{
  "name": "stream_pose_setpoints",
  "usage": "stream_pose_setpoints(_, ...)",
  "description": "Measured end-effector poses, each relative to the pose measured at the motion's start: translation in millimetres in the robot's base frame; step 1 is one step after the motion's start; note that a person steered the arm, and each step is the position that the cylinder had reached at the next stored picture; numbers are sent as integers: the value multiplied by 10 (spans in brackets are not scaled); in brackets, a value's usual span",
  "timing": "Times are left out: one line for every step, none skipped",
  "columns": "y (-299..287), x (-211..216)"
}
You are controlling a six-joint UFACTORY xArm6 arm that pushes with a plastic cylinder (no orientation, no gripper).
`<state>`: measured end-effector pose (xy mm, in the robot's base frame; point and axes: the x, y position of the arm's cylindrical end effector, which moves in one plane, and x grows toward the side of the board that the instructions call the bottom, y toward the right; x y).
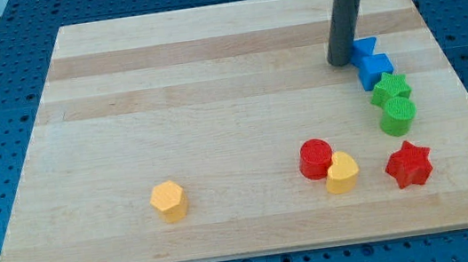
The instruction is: Move the blue cube a little bit right
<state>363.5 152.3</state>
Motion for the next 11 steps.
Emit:
stream_pose_setpoints(11,-1)
stream_pose_setpoints(-245,15)
stream_pose_setpoints(-377,180)
stream_pose_setpoints(-376,426)
stream_pose_setpoints(-373,474)
stream_pose_setpoints(-275,471)
stream_pose_setpoints(-140,471)
stream_pose_setpoints(-69,447)
stream_pose_setpoints(-60,407)
stream_pose_setpoints(-38,362)
stream_pose_setpoints(17,362)
